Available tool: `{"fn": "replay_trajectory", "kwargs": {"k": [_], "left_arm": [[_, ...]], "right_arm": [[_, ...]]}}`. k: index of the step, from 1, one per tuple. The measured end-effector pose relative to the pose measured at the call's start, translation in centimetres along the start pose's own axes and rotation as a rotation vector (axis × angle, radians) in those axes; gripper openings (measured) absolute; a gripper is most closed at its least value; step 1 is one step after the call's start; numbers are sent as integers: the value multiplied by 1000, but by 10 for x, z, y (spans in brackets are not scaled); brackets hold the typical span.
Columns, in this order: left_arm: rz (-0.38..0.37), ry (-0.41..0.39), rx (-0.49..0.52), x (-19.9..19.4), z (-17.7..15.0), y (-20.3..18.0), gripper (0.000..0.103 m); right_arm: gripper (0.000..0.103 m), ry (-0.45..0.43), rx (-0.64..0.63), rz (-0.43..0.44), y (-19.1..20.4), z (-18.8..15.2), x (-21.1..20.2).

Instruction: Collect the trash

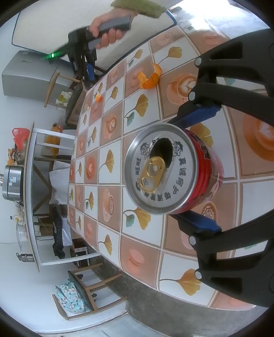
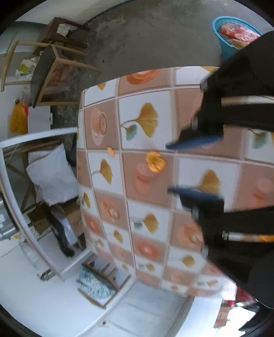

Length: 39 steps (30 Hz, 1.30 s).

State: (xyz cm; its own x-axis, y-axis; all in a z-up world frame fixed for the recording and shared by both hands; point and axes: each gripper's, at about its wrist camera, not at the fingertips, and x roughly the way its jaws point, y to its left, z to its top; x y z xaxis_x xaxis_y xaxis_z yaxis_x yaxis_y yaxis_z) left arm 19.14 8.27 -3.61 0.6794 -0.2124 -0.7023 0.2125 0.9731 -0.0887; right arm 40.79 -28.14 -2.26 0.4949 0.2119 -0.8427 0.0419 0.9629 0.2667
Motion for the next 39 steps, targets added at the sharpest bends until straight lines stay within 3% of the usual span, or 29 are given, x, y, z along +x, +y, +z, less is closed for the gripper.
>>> {"fn": "replay_trajectory", "kwargs": {"k": [2,6,9,10,13,22,28,35,39], "left_arm": [[2,0,-2,0,0,0,69],[9,2,-10,1,-1,3,69],[11,7,-11,2,-2,4,69],[12,9,-12,3,-3,4,69],[9,9,-16,4,-4,4,69],[6,11,-19,7,-6,4,69],[2,8,-32,7,-6,4,69],[2,2,-37,5,-8,4,69],[3,0,-38,4,-8,3,69]], "right_arm": [[41,26,1,-47,-4,9,22],[39,59,35,-59,-16,22,56],[27,59,7,-73,-14,20,65],[12,58,-10,-89,-11,20,65],[3,53,-24,-103,-8,16,61],[2,-23,-60,-17,6,-7,-2],[2,-30,-63,111,20,-29,-47],[2,65,-155,258,62,-95,-82],[2,110,-196,282,79,-120,-78]]}}
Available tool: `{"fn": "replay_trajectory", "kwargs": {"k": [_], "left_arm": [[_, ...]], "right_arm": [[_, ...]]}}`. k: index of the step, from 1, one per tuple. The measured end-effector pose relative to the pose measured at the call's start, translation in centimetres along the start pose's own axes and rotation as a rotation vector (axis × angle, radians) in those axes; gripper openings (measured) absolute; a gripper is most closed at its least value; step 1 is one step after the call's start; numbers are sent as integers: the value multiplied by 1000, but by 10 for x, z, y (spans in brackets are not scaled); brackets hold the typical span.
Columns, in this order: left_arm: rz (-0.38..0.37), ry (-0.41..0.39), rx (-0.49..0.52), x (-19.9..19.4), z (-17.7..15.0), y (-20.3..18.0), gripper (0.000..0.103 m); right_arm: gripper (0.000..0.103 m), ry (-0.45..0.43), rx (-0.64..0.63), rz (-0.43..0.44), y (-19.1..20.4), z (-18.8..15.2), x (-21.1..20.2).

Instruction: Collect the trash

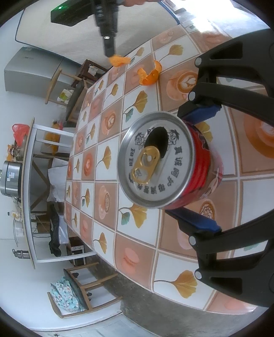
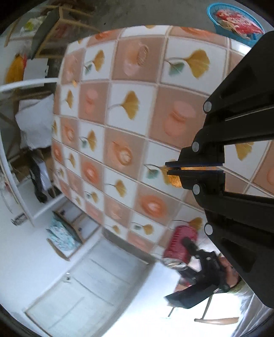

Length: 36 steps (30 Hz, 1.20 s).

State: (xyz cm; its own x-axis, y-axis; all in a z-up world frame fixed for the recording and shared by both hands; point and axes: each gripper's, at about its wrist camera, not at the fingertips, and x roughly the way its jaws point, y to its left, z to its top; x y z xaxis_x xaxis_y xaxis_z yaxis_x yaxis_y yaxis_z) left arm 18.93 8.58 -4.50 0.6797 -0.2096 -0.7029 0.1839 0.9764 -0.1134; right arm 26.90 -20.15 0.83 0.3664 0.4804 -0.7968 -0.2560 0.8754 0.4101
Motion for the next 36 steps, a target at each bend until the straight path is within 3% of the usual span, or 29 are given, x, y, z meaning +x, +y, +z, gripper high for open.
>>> {"fn": "replay_trajectory", "kwargs": {"k": [3,8,12,16,24,26,31,36], "left_arm": [[-1,-4,6,0,0,-1,69],[-1,-5,7,1,1,-1,69],[2,-9,8,-1,1,-3,69],[1,-14,12,-2,1,-4,69],[-2,-16,4,-2,2,-3,69],[-7,-16,2,-2,2,-2,64],[-5,-23,11,-1,2,-2,64],[-9,-21,15,-1,2,-4,63]], "right_arm": [[2,43,-24,-12,7,-7,19],[6,147,-138,-115,18,-18,54],[34,116,-190,-150,24,-19,46],[36,68,-129,-118,8,-13,33],[35,117,-74,-82,-6,-18,60],[27,125,-79,-82,-4,-19,65],[8,130,-98,-103,5,-26,72],[6,91,-60,-97,4,-32,59]]}}
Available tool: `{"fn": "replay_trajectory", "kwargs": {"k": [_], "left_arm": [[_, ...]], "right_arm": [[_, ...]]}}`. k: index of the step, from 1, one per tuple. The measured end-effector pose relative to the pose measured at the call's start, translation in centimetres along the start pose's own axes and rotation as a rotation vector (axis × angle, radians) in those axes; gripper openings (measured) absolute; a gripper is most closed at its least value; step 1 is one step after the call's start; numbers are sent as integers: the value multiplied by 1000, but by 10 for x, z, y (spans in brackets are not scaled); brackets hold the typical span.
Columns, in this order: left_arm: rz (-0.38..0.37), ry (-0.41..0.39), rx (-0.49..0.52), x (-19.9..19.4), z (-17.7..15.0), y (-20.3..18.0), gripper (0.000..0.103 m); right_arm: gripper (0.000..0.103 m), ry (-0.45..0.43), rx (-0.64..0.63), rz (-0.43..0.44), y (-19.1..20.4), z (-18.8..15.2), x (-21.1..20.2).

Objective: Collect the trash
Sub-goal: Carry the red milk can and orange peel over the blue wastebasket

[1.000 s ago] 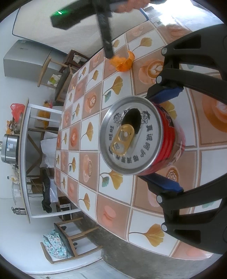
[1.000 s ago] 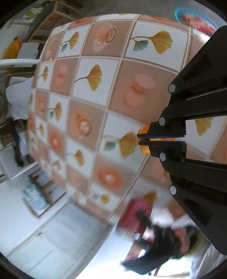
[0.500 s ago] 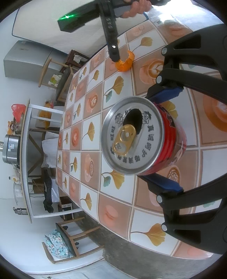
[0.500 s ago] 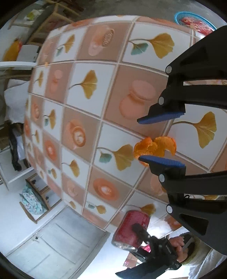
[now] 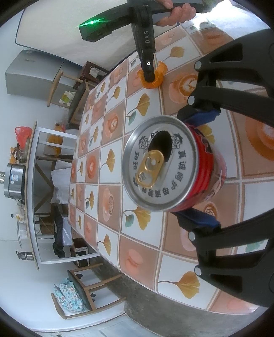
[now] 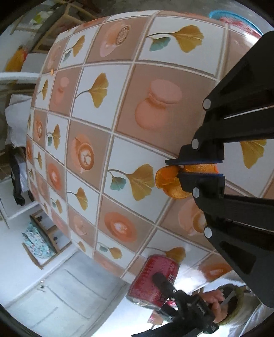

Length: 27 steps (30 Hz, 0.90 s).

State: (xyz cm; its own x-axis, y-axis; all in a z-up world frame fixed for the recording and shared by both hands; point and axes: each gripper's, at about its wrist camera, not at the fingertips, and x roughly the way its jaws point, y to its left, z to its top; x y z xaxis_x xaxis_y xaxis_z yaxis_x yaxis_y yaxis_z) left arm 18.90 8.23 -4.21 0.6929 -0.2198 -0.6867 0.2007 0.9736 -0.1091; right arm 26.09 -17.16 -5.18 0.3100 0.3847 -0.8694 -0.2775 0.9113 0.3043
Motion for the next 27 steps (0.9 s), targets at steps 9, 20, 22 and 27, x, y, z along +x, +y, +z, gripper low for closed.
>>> {"fn": "replay_trajectory", "kwargs": {"k": [9,20,22,27], "left_arm": [[-98,-45,86,-20,24,-48,63],[-525,-7,293,-31,64,-239,63],[-604,53,328,-18,61,-287,63],[-724,239,382,28,41,-388,63]], "right_arm": [[6,-208,274,122,-49,-47,-70],[6,-522,750,-110,-197,-235,-220],[6,-550,857,-191,-223,-283,-241],[6,-589,1049,-301,-262,-372,-265]]}}
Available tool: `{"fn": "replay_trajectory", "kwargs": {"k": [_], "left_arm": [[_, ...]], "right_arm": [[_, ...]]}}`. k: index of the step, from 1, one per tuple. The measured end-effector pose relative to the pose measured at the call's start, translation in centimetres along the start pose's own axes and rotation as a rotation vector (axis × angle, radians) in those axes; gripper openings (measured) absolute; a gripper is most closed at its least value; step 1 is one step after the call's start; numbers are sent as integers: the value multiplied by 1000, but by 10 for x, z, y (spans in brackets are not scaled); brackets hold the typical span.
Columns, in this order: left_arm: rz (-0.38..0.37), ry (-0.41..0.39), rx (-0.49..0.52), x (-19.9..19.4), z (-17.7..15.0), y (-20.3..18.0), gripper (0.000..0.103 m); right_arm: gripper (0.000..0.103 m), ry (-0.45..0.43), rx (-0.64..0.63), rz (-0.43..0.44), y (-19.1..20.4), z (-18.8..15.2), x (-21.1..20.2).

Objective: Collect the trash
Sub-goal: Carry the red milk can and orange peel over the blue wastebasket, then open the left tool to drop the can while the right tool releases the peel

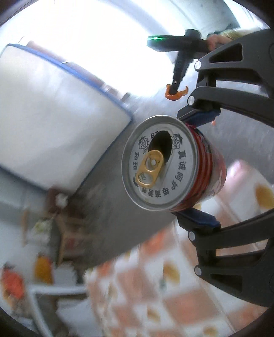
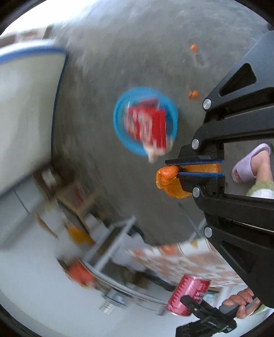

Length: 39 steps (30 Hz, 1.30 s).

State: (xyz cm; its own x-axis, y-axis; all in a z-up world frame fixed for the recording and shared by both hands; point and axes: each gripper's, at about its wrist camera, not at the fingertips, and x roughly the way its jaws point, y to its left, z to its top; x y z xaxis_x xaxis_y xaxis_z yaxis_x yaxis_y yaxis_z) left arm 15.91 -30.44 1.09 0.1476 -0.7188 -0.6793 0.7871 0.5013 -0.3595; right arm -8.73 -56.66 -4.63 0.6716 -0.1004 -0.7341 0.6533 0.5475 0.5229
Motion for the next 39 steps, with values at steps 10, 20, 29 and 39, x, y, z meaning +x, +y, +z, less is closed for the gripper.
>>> {"fn": "replay_trajectory", "kwargs": {"k": [10,20,29,39], "left_arm": [[-77,319,-44,224,33,-75,64],[0,449,-254,273,-17,-7,86],[0,282,-201,173,-5,1,86],[41,154,26,50,-22,-20,86]], "right_arm": [[6,20,186,-58,-97,-13,4],[6,91,242,-52,-122,-10,55],[6,144,241,-46,-124,12,107],[7,208,102,-147,-94,68,191]]}}
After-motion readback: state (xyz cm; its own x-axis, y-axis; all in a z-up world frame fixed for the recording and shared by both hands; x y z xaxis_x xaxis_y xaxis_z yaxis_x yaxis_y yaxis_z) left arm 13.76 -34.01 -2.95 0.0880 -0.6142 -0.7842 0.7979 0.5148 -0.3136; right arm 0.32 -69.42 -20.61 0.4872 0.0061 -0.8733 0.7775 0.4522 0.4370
